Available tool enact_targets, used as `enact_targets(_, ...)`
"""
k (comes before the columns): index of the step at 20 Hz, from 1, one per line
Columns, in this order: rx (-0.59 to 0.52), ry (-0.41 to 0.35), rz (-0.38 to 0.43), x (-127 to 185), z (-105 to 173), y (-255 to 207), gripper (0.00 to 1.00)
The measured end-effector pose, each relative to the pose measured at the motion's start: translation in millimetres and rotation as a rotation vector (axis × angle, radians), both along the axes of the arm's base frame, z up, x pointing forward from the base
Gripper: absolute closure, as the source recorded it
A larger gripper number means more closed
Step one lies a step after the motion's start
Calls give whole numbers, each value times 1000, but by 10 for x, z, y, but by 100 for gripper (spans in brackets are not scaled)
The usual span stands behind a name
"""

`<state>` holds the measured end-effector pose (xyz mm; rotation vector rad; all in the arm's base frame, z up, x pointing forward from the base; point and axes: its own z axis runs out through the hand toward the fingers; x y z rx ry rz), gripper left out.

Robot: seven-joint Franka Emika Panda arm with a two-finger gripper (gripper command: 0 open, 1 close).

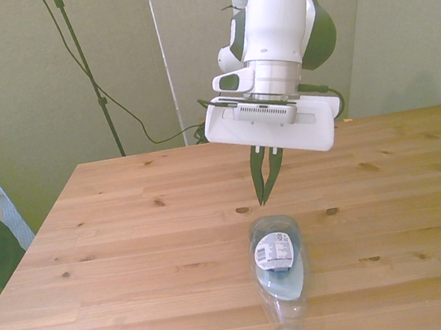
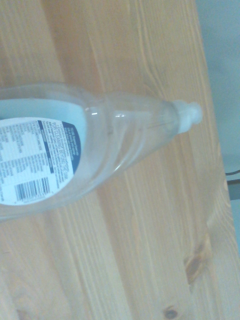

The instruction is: Knock down the dish soap

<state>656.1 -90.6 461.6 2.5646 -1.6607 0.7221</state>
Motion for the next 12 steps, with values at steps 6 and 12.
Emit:
enact_targets(6, -34, -46, -43, 478, -134, -116, 100)
enact_targets(12, -83, -87, -87, 700, -107, -235, 100)
